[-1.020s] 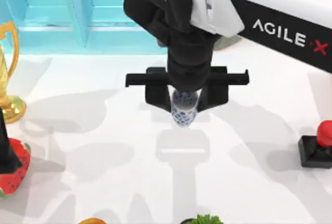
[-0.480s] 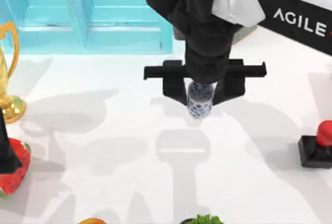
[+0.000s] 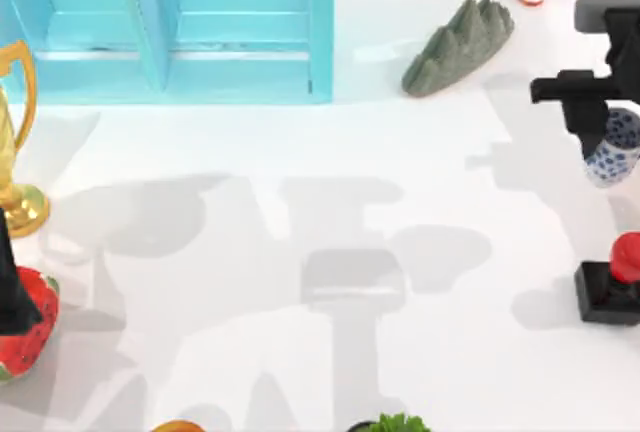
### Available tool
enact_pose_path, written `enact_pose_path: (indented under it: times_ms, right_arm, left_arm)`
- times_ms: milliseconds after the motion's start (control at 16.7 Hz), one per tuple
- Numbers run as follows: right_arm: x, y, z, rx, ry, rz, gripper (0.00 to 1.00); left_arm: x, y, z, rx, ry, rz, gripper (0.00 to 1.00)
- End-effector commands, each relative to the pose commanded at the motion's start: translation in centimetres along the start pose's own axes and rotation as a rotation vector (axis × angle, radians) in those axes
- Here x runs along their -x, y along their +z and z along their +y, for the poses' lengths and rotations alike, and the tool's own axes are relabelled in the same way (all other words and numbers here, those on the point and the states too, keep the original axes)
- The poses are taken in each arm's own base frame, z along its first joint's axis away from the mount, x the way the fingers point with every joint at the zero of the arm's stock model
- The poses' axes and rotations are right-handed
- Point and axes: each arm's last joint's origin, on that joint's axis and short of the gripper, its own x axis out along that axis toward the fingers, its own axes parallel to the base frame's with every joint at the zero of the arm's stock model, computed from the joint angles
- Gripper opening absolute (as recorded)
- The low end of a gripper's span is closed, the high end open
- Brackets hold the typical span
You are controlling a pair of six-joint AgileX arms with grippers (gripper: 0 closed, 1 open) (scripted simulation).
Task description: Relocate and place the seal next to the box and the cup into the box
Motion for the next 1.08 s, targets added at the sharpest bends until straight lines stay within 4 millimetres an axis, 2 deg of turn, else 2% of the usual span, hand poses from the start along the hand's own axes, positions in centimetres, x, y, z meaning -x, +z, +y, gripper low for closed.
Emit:
enact_pose_path:
  times_ms: [120,300,420,540,660,840,1080]
  right_arm:
    - [0.0,-0.8,-5.7,-0.002,-0.001,0.005,0.00]
    - [-0.2,-3.7,-13.3,0.000,0.004,0.008,0.00]
    - [-0.4,-6.3,-17.2,0.005,0.011,0.008,0.00]
    - [-0.7,-9.1,-20.2,0.011,0.019,0.004,0.00]
    - [-1.0,-11.7,-22.1,0.018,0.026,-0.001,0.00]
    - [-1.3,-14.2,-23.6,0.024,0.035,-0.008,0.00]
    - [-1.4,-14.8,-23.9,0.024,0.037,-0.010,0.00]
  left_arm:
    - [0.0,0.0,0.0,0.000,0.000,0.000,1.00]
    - [0.0,0.0,0.0,0.000,0.000,0.000,1.00]
    - [0.0,0.0,0.0,0.000,0.000,0.000,1.00]
    - [0.0,0.0,0.0,0.000,0.000,0.000,1.00]
    - [0.0,0.0,0.0,0.000,0.000,0.000,1.00]
    - [0.0,0.0,0.0,0.000,0.000,0.000,1.00]
    - [0.0,0.0,0.0,0.000,0.000,0.000,1.00]
